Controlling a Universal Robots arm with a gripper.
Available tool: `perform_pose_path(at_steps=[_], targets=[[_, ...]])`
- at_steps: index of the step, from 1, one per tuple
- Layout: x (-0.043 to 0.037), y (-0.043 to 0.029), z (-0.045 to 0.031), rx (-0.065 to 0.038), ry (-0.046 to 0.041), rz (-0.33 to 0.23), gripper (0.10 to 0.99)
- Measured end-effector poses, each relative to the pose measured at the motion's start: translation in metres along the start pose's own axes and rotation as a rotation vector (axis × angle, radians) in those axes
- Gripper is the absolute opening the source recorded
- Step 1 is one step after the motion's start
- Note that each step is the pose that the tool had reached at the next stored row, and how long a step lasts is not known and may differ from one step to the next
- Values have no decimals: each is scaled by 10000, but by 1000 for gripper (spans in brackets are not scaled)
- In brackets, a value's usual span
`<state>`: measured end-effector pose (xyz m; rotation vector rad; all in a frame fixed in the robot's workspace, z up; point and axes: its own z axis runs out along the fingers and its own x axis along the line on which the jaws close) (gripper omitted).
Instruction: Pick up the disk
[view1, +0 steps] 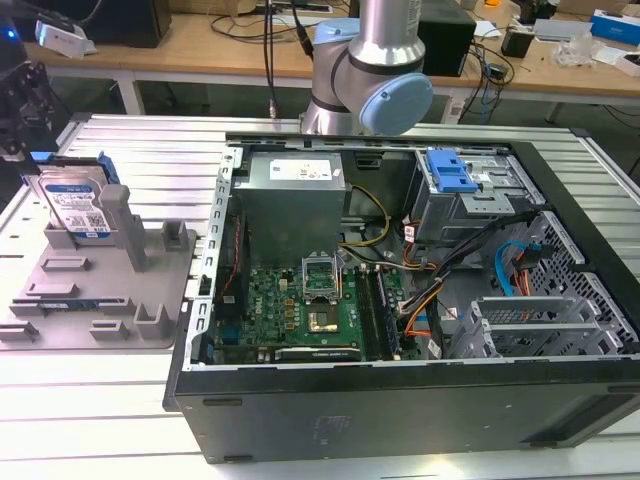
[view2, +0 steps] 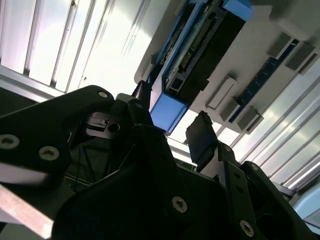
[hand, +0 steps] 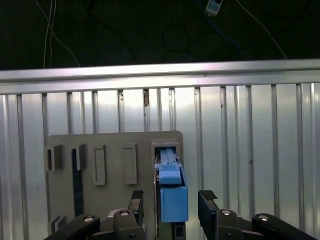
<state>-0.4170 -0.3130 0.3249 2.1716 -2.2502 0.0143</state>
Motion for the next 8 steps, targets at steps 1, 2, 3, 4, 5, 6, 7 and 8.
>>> perform_pose_path(at_steps=[1, 2, 3, 4, 5, 6, 7, 8], targets=[[-1, 0, 14, 1, 0, 0, 557], [-2, 0, 21, 0, 0, 0, 557], [-3, 0, 31, 0, 1, 0, 557], [-5, 0, 39, 0, 1, 0, 557], [-5, 0, 47, 0, 2, 0, 557], [-7, 0, 54, 0, 3, 0, 557], [-9, 0, 64, 1, 3, 0, 557], [-11, 0, 74, 1, 5, -1, 557]])
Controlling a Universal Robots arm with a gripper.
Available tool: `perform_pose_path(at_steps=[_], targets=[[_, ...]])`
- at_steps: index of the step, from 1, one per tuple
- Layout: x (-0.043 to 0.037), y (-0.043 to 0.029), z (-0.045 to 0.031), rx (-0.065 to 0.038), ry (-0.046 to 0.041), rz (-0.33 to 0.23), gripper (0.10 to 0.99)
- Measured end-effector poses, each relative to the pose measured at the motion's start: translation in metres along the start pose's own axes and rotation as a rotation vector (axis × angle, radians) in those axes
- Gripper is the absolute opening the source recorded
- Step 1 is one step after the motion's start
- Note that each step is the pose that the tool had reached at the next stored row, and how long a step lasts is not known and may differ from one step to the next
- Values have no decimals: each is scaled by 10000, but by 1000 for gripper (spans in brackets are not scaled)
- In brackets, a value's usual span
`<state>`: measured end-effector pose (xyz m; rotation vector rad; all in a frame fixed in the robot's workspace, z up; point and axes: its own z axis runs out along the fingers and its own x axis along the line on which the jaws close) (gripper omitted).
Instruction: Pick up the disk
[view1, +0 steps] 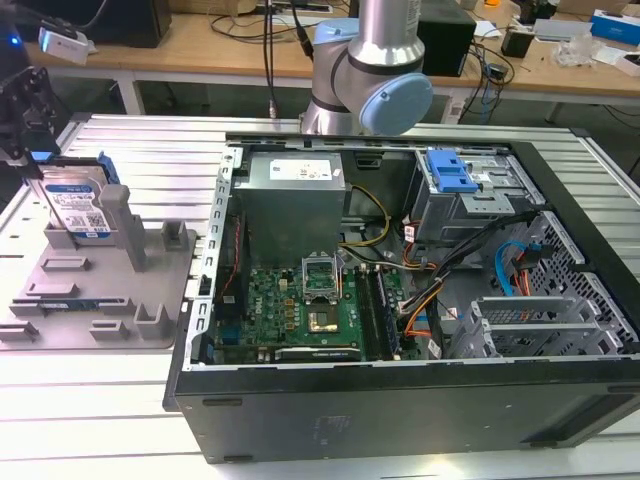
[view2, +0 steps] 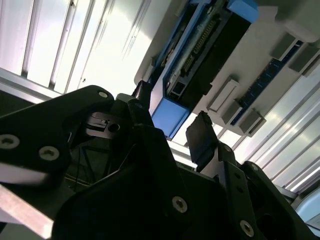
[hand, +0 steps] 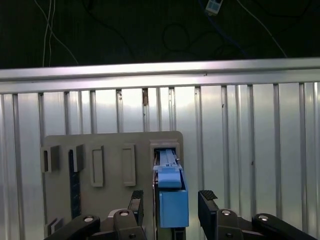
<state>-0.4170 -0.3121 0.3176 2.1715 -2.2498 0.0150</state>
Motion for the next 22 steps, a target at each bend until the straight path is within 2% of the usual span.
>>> perform_pose_path(at_steps=[20, 21, 22], targets=[[-11, 0, 157, 0, 28, -29, 557], [-11, 0, 160, 0, 29, -30, 541], [-11, 0, 164, 0, 31, -30, 478]])
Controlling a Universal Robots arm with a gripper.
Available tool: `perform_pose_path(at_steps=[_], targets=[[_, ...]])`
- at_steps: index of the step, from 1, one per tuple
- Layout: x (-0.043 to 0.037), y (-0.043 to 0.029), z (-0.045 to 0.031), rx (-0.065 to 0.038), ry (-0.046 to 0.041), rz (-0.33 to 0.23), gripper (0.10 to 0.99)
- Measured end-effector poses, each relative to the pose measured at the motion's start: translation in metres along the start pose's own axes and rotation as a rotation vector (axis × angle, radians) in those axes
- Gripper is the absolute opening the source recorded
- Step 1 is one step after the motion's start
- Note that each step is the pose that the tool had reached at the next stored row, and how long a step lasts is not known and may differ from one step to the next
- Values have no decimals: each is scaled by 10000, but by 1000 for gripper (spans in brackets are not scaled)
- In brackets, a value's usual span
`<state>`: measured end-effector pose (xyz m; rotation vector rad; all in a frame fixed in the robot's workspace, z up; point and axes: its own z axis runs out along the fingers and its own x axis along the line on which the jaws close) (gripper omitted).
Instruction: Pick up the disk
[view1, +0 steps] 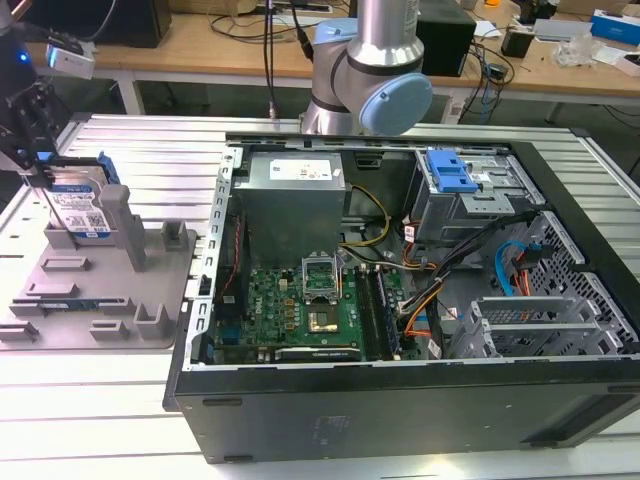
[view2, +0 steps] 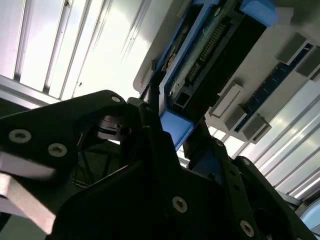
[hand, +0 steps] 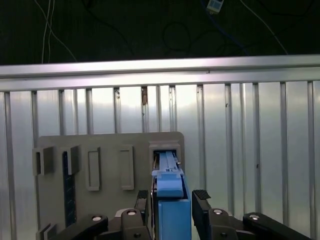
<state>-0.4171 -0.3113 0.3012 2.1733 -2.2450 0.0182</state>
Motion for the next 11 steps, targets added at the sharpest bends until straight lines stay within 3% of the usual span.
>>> perform_pose_path(at_steps=[1, 2, 11], targets=[[0, 0, 7, 2, 2, -1, 478], [0, 0, 13, 0, 4, -1, 408], [-1, 0, 26, 1, 6, -1, 408]])
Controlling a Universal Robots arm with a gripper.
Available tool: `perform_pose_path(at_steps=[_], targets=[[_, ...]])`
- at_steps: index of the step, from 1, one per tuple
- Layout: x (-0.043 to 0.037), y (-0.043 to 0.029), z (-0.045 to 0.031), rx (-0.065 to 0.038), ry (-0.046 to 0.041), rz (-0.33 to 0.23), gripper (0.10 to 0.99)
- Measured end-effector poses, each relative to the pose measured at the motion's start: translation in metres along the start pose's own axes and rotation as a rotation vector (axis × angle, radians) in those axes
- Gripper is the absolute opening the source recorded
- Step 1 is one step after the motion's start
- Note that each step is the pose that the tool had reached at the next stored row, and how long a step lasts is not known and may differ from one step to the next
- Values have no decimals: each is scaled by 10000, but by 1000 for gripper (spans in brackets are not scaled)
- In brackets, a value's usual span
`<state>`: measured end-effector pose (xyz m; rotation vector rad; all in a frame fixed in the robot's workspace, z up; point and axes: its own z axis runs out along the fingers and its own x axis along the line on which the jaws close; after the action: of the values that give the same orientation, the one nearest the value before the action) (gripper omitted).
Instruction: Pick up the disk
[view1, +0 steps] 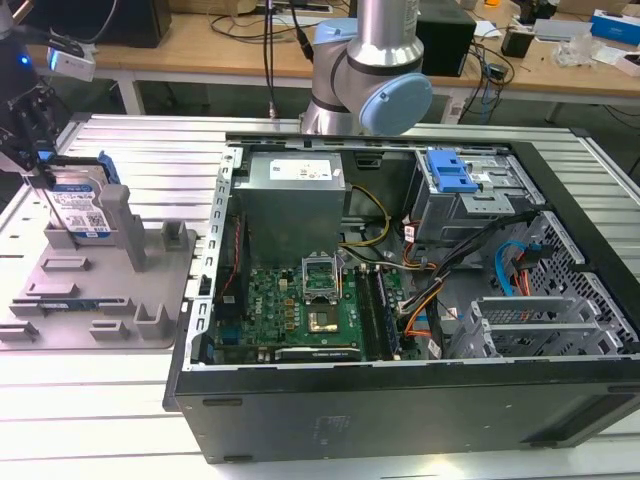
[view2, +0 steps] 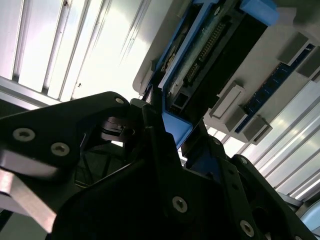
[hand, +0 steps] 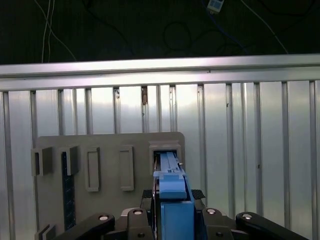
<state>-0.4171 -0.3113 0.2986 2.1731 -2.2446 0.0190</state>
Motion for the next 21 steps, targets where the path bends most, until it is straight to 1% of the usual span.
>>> perform_pose_path(at_steps=[2, 4, 13, 15, 17, 19, 21], targets=[[0, 0, 1, 0, 0, -1, 408], [0, 0, 1, 0, 0, 0, 365], [0, 0, 2, 0, 0, 0, 365], [0, 1, -9, 6, -3, 0, 365], [2, 4, -75, 1, 0, -1, 365], [3, 5, -118, 1, 2, 0, 365], [4, 6, -182, 1, 5, -1, 365]])
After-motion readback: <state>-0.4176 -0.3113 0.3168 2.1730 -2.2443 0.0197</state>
